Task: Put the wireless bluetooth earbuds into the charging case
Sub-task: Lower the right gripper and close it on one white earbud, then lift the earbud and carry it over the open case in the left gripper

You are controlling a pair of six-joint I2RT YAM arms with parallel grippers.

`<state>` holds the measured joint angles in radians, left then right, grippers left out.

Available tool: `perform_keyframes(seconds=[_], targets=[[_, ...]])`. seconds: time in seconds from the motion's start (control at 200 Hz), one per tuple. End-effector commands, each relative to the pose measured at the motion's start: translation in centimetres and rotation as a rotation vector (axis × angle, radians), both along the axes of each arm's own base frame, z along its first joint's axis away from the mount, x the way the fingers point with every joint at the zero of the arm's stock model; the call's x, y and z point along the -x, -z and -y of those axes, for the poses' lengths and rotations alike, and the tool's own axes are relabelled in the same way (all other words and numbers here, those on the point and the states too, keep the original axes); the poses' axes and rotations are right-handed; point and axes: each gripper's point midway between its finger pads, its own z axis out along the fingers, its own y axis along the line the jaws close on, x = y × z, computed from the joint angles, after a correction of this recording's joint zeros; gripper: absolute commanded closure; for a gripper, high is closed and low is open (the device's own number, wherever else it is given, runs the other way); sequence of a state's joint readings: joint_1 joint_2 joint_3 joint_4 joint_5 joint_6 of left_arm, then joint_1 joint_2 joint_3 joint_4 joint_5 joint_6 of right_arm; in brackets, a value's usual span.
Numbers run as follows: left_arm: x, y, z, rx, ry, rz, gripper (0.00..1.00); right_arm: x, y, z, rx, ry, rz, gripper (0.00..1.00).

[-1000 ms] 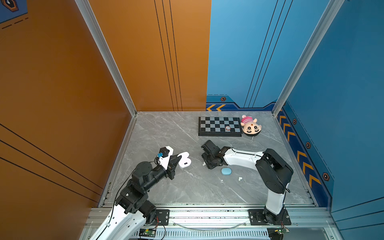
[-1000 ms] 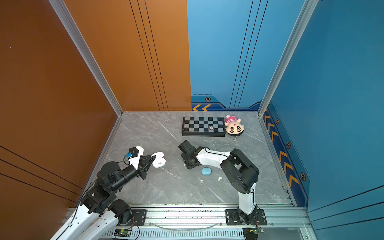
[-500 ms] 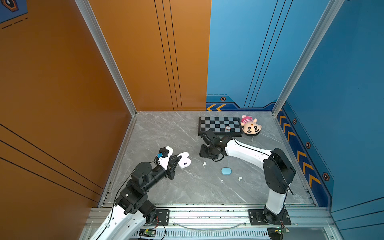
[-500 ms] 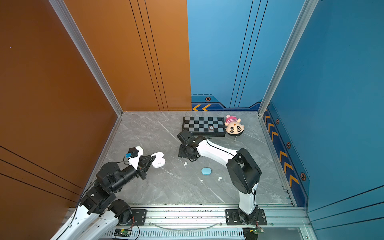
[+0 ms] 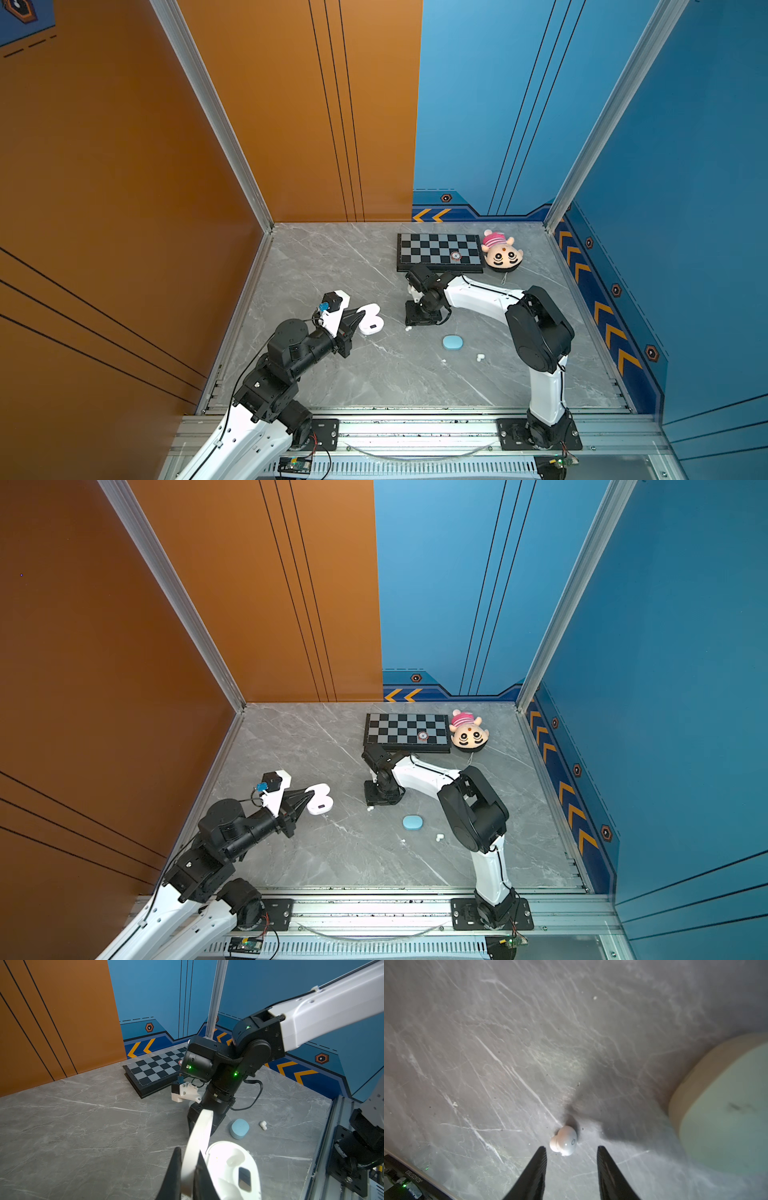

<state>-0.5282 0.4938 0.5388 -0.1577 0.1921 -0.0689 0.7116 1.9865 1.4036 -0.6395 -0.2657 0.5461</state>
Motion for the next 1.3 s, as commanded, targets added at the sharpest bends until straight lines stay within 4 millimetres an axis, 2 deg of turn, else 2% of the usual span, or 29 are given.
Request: perform_keyframes(seconds=[0.0, 0.285, 0.496, 0.576, 0.591, 0.611, 0.996, 1.291], targets=[[0.1, -1.5, 0.1, 0.016, 0.016, 0.027, 1.0, -0.1, -0.3, 0.0, 0.021, -0.008, 0.001, 0.59], [-0.1, -1.6, 0.3, 0.027, 0.014, 0.033, 1.0, 0.4, 0.9, -0.9, 0.093, -0.035, -0.01, 0.65], [-0.1, -1.9, 0.1, 0.031, 0.006, 0.046, 1.0, 0.1, 0.4, -0.4, 0.153, -0.028, 0.021, 0.69], [0.0, -1.9, 0.0, 0.031, 0.006, 0.05, 1.0, 0.0, 0.3, -0.3, 0.165, -0.025, 0.028, 0.69], [0.0, -1.9, 0.0, 0.032, 0.007, 0.051, 1.0, 0.2, 1.4, -0.1, 0.185, -0.027, 0.01, 0.69], [0.0, -2.0, 0.0, 0.031, 0.007, 0.051, 1.0, 0.2, 1.5, 0.0, 0.188, -0.027, 0.007, 0.69], [0.1, -2.1, -0.1, 0.032, 0.001, 0.057, 1.0, 0.2, 2.6, -0.6, 0.201, -0.04, -0.017, 0.68], [0.0, -2.2, -0.1, 0.024, 0.002, 0.059, 1.0, 0.6, 2.7, -1.2, 0.203, -0.062, -0.024, 0.79]])
